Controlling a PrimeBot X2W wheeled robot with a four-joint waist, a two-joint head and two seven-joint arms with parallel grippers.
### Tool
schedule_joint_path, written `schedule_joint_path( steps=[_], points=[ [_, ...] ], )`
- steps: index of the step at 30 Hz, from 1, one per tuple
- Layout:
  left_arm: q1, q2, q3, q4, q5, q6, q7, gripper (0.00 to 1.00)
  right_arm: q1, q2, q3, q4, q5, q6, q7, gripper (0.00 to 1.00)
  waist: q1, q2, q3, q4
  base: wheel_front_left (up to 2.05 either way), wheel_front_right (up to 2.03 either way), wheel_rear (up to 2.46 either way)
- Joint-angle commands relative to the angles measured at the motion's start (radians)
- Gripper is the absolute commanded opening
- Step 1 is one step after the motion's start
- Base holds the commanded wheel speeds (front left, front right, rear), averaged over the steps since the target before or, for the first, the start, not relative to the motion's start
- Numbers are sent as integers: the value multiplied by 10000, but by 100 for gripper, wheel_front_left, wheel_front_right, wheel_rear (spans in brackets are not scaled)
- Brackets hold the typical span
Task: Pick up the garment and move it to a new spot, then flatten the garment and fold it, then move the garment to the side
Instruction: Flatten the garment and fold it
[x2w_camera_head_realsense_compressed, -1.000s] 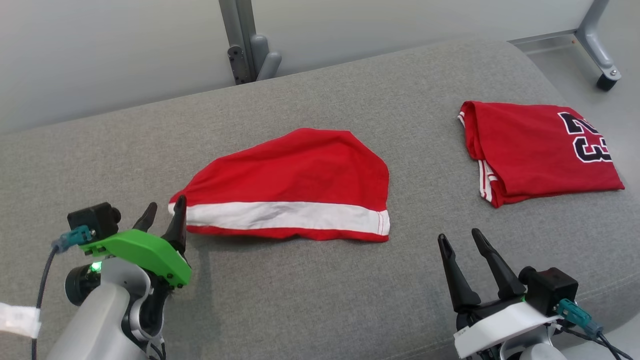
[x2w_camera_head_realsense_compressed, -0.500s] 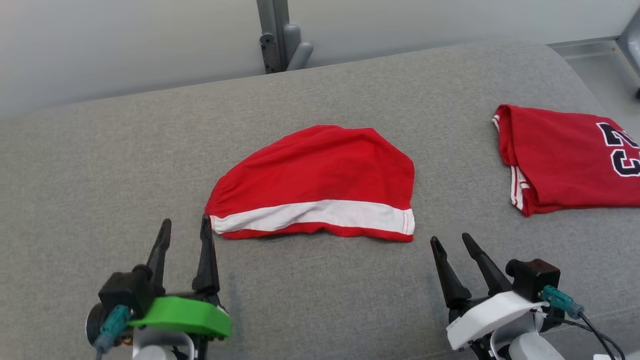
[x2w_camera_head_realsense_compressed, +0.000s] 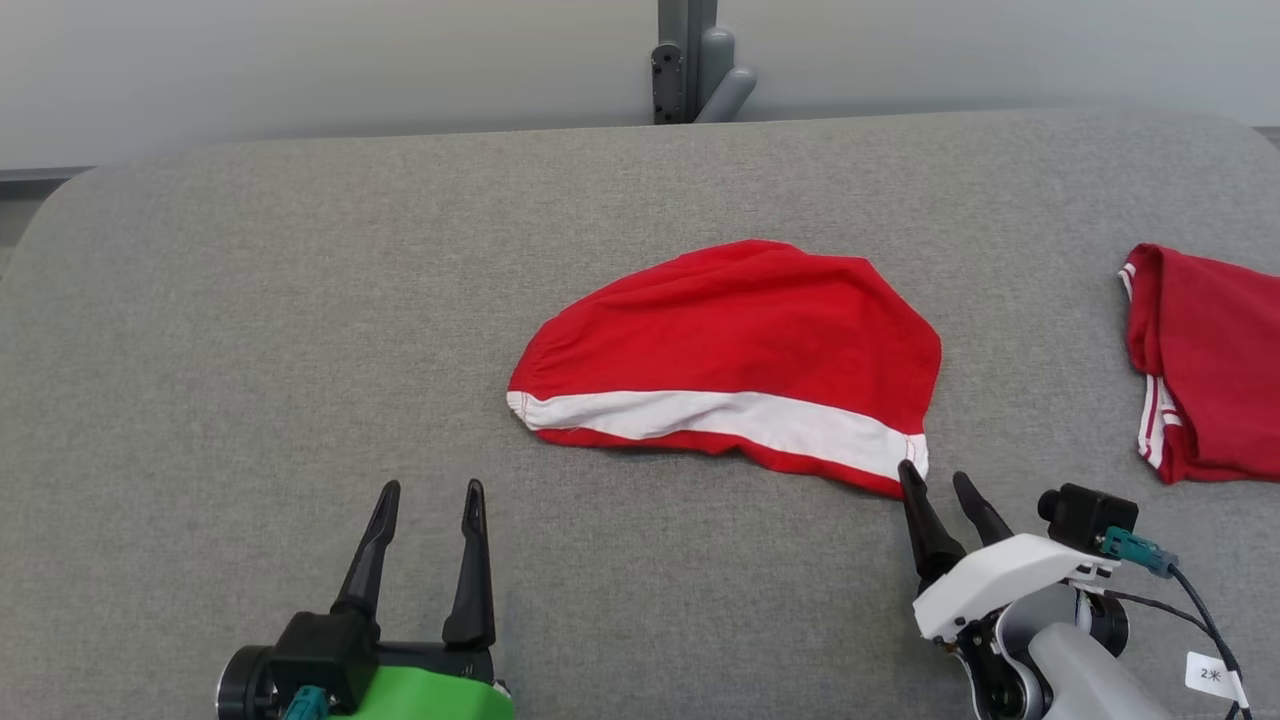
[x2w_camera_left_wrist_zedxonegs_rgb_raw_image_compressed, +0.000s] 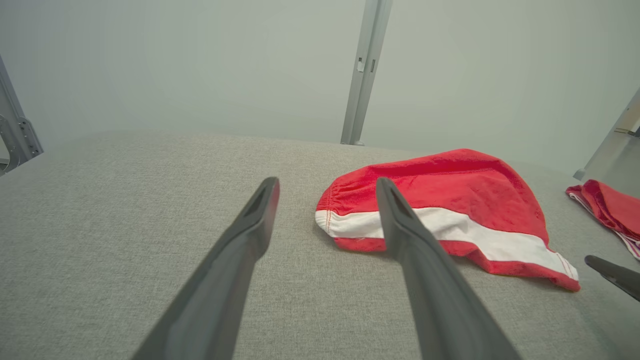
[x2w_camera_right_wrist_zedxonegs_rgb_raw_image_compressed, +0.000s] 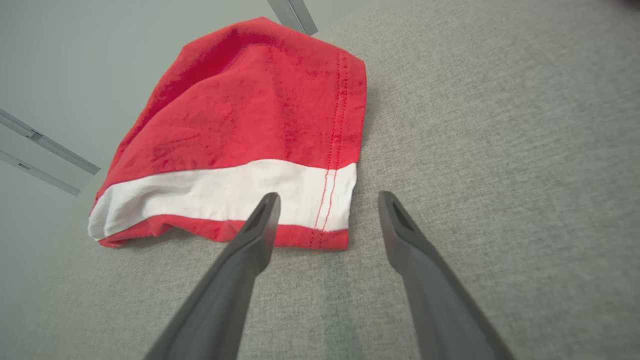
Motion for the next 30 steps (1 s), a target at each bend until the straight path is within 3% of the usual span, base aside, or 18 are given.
schedule_joint_path(
  steps=[1,15,16,17,20,21,30],
  points=[
    [135,-15,86,42,105,-89,-21,100,-318,-55,127,384,404,-4,-9,100,0,0,121,247,0,0,0],
    [-307,-48,37,121,370,-202,-22,100,-1043,-37,324,1185,1903,-4,-7,100,0,0,542,255,0,0,0],
    [-316,-48,26,143,376,-208,-22,100,-1093,-47,372,1204,1966,-4,-5,84,0,0,571,255,0,0,0],
    [-339,-47,12,173,402,-217,-22,100,-1141,-68,410,1217,2039,-4,-5,59,0,0,601,254,0,0,0],
    [-411,-46,-19,230,438,-230,-22,100,-1228,-89,500,1249,2203,-3,-5,5,0,0,668,262,0,0,0],
    [-434,-46,-23,230,449,-220,-22,100,-1260,-100,527,1248,2250,-3,-5,0,0,0,681,264,0,0,0],
    [-428,-47,-20,268,297,-68,-23,100,-934,-495,529,660,2316,-3,-8,0,0,0,623,150,0,0,0]
  ],
)
